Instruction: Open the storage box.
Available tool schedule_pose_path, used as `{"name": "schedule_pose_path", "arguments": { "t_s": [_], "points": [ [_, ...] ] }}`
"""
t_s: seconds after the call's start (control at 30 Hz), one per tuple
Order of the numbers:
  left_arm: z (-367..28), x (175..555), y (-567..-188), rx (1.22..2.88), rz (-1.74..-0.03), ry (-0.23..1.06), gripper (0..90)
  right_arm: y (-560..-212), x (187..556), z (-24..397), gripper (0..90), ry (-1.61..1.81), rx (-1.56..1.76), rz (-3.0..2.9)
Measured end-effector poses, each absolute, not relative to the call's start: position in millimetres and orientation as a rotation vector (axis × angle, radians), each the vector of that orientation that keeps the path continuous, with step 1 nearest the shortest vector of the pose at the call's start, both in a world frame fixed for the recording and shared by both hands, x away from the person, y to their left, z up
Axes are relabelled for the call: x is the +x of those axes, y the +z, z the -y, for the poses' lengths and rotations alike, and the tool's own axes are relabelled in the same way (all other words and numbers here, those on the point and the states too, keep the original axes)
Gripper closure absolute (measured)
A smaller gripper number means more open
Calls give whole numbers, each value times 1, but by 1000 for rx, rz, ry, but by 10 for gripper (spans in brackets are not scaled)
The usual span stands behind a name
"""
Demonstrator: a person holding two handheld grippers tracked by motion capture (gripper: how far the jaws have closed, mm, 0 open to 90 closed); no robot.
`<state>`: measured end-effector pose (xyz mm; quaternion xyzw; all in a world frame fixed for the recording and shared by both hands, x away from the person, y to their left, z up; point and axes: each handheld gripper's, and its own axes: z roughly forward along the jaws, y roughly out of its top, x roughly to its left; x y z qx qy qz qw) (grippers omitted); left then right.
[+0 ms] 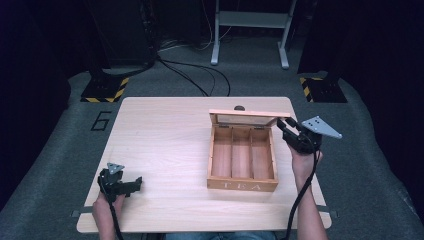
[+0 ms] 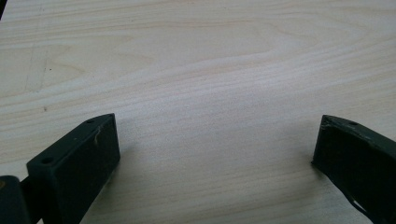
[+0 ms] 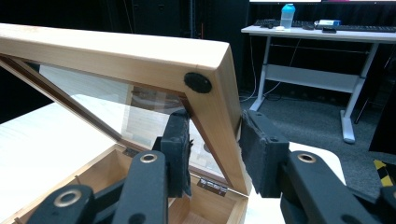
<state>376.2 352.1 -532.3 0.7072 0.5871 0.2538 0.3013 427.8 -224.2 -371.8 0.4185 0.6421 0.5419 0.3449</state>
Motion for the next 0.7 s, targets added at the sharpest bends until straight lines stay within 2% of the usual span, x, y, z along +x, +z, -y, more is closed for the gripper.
{"name": "schedule_pose_path", "arguments": {
  "t_s": [0.7],
  "points": [
    [-352, 376, -532, 1876, -1558, 672, 4, -372, 428, 224, 633, 1402, 1084, -1667]
  ]
}}
